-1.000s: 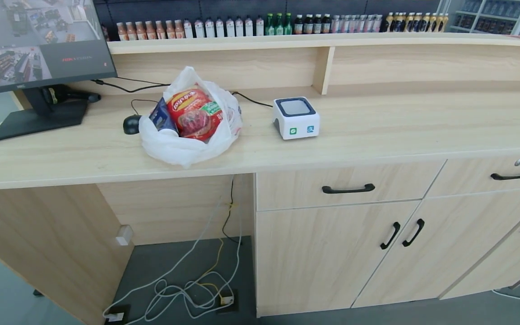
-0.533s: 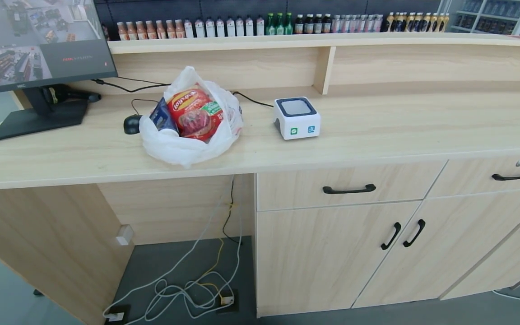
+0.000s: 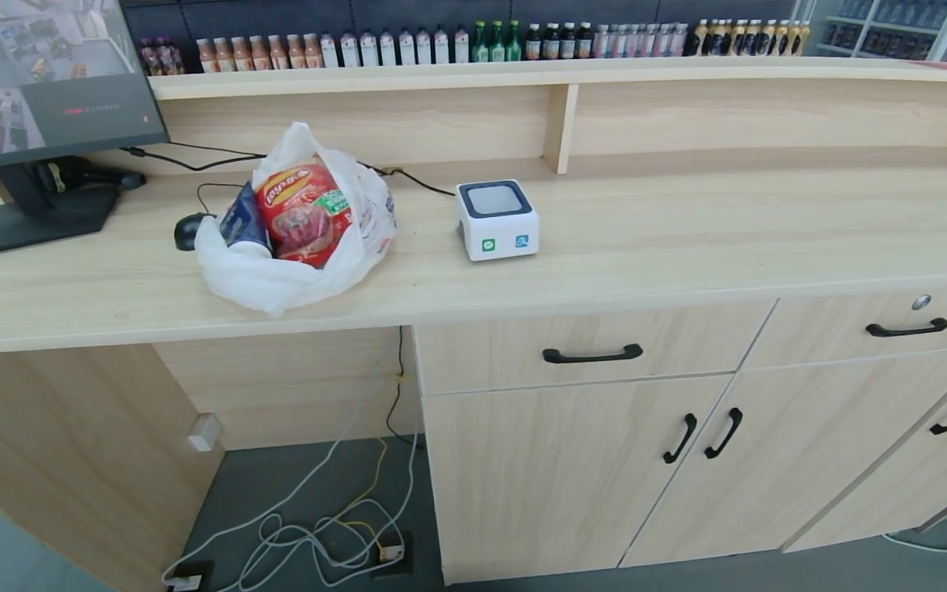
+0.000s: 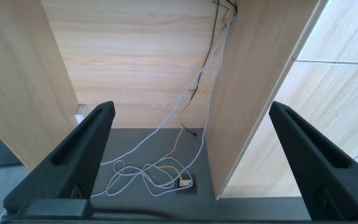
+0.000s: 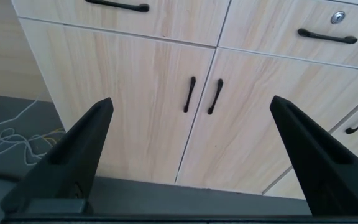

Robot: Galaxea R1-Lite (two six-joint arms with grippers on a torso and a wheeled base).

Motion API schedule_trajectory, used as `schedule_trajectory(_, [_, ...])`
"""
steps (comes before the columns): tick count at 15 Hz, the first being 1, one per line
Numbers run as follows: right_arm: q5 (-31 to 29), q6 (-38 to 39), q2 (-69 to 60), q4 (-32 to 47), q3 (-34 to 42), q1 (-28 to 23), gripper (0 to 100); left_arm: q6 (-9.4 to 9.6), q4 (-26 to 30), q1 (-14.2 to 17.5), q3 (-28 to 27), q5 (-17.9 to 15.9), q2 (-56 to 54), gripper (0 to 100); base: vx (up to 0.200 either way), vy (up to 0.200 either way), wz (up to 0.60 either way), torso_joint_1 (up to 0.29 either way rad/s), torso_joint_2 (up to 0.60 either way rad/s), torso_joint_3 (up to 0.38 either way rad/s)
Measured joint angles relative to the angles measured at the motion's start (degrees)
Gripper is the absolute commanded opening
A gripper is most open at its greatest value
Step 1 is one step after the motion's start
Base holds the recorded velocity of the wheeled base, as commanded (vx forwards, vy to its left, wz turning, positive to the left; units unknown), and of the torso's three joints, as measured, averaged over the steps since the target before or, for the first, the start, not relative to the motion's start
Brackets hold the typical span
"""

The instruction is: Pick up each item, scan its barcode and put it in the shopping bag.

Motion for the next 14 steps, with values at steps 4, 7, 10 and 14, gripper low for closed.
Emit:
schedule_trajectory(4, [0.02, 0.0, 0.0, -0.09, 0.02, -0.11, 100, 0.0, 0.05, -0.13, 0.0, 0.0, 0.0, 100, 0.0, 0.0, 0.0, 0.0, 0.0, 0.0])
schedule_trajectory(7, [0.0, 0.06, 0.0, 0.0, 0.02, -0.02, 100, 0.02, 0.0, 0.0, 0.0, 0.0, 0.0, 100, 0.0, 0.0, 0.0, 0.0, 0.0, 0.0])
schedule_trajectory(10, [0.0, 1.23, 0.0, 0.02, 0.02, 0.02, 100, 0.0, 0.0, 0.02, 0.0, -0.02, 0.0, 100, 0.0, 0.0, 0.0, 0.0, 0.0, 0.0])
schedule_trajectory(14, [-0.02, 2.83, 0.0, 0.02, 0.0, 0.0, 100, 0.0, 0.0, 0.02, 0.0, -0.02, 0.0, 100, 0.0, 0.0, 0.0, 0.0, 0.0, 0.0])
